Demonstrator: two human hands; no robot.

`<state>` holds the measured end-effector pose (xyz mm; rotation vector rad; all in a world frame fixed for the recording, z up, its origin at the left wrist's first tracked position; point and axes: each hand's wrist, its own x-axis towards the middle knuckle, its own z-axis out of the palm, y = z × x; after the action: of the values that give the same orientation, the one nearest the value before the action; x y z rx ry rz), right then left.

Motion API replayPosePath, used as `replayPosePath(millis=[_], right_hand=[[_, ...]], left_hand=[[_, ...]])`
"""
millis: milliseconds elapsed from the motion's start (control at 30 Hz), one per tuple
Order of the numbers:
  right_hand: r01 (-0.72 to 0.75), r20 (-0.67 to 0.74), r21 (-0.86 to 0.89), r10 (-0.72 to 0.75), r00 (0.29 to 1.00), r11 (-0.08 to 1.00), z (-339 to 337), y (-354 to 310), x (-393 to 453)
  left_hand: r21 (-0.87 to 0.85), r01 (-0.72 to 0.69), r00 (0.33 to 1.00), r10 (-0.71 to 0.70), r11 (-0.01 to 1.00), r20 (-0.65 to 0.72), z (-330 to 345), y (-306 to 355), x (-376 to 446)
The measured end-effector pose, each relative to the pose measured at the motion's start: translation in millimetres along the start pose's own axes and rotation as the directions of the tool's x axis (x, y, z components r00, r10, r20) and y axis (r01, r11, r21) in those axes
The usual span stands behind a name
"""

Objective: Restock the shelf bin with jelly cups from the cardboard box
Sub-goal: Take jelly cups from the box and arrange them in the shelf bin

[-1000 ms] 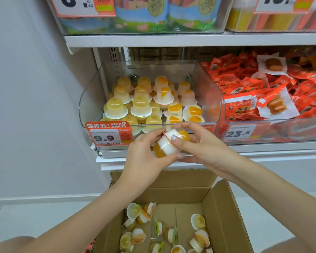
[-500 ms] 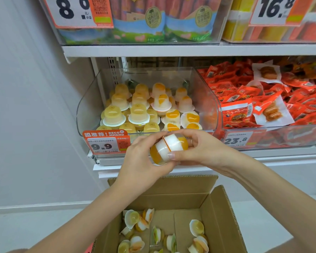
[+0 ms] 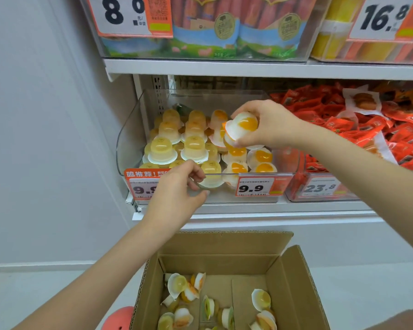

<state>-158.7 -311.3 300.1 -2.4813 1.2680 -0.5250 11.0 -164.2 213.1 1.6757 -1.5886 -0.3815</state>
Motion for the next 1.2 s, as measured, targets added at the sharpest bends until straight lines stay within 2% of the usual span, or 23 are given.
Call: replayPosePath(millis=[100, 167, 533, 767, 900, 967, 1100, 1200], right_hand=[[0.085, 0.117, -0.175, -0.065, 0.991, 0.981, 8, -9, 16], [0.113, 0.172, -0.228, -0.074, 0.982, 0.967, 13, -12, 20], [0.167, 0.309, -0.285, -0.074, 0.948, 0.944, 44, -7, 27], [0.142, 0.249, -0.224, -0.084, 0.965, 0.964, 49, -3, 19], [0.08, 0.095, -0.135, -0.067, 0.993, 0.988, 21, 2, 3], [0.045, 0.053, -0.173, -0.036, 0.998, 0.984, 3, 11, -6], [0.0, 0.17, -0.349, 0.063, 0.983, 0.937, -4, 26, -16], [0.028, 0.171, -0.44, 0.053, 0.984, 0.897, 5, 31, -12]], left_hand=[[0.028, -0.036, 0.999, 0.036, 0.999, 0.009, 2, 0, 2], [0.033, -0.041, 0.999, 0.041, 0.999, 0.004, 3, 0, 3], [0.079, -0.043, 0.999, 0.045, 0.996, -0.023, 6, 4, 1], [0.088, -0.028, 0.999, 0.031, 0.996, -0.034, 7, 8, 2], [0.115, -0.043, 0.998, 0.048, 0.992, -0.041, 8, 8, 1], [0.155, -0.064, 0.997, 0.07, 0.986, -0.03, 9, 8, 0], [0.195, -0.09, 0.996, 0.091, 0.977, 0.002, 15, 13, -1], [0.217, -0.09, 0.996, 0.091, 0.972, 0.003, 19, 18, -1]])
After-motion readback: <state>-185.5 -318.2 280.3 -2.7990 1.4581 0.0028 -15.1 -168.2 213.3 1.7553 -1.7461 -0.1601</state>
